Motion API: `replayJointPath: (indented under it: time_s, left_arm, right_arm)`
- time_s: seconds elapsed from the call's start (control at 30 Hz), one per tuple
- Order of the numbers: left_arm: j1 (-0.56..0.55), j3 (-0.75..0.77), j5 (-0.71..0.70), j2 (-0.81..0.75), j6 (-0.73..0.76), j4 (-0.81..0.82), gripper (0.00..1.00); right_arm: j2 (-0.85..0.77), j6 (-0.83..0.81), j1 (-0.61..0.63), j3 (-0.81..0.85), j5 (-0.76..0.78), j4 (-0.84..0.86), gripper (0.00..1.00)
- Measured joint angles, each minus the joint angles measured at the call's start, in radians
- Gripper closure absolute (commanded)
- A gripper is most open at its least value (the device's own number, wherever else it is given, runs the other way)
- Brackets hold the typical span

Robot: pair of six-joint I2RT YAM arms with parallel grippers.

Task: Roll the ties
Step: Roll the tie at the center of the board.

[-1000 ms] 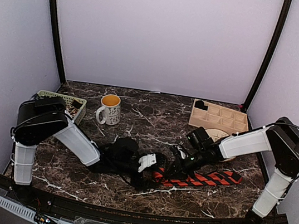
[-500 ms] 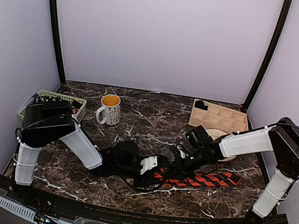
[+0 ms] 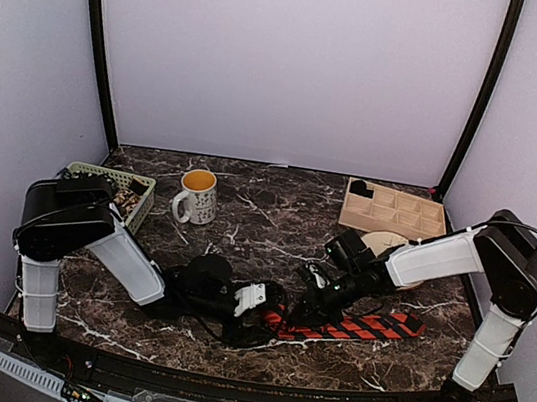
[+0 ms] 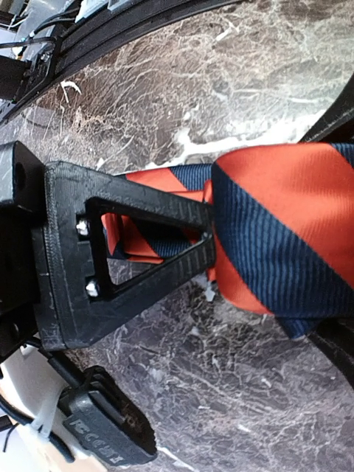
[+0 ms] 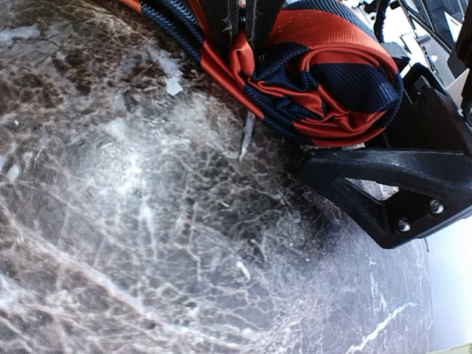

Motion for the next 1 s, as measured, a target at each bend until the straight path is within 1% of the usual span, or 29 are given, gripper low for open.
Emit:
replayJointPath:
  time_s: [0.23, 0.33, 0.47, 0.6, 0.67, 0.73, 0.77, 0.87, 0.93, 1.0]
  left_arm:
    - [0.000, 0.000, 0.049, -0.001, -0.097, -0.003, 0.28]
    - [0.000, 0.006, 0.051, 0.016, -0.150, 0.030, 0.31]
    - [0.000, 0.043, 0.055, 0.055, -0.183, 0.060, 0.42]
    - [0.000, 0.067, 0.055, 0.076, -0.177, 0.061, 0.64]
    - [-0.001, 0.067, 0.050, 0.076, -0.154, 0.053, 0.71]
    - [-0.002, 0.066, 0.049, 0.071, -0.126, 0.043, 0.72]
    - [-0.004, 0.064, 0.045, 0.063, -0.107, 0.033, 0.73]
    - [-0.013, 0.056, 0.023, 0.034, -0.065, -0.016, 0.73]
    - [-0.019, 0.054, 0.009, 0.022, -0.050, -0.041, 0.73]
    - [-0.022, 0.054, -0.004, 0.013, -0.041, -0.061, 0.73]
  right_arm:
    - [0.001, -0.010, -0.007, -0.038, -0.032, 0.066, 1.00]
    - [0.001, -0.015, -0.010, -0.046, -0.039, 0.083, 1.00]
    - [0.001, -0.018, -0.011, -0.048, -0.042, 0.090, 1.00]
    - [0.001, -0.025, -0.011, -0.043, -0.041, 0.082, 0.99]
    - [0.001, -0.030, -0.011, -0.036, -0.037, 0.067, 0.91]
    - [-0.001, -0.035, -0.011, -0.026, -0.027, 0.045, 0.79]
    - [-0.007, -0.040, -0.013, -0.023, -0.027, 0.035, 0.71]
    - [-0.050, -0.032, -0.014, -0.020, -0.006, -0.006, 0.58]
    - [-0.092, -0.017, -0.018, -0.023, -0.004, -0.023, 0.54]
    - [-0.133, 0.013, -0.018, -0.026, -0.016, -0.013, 0.54]
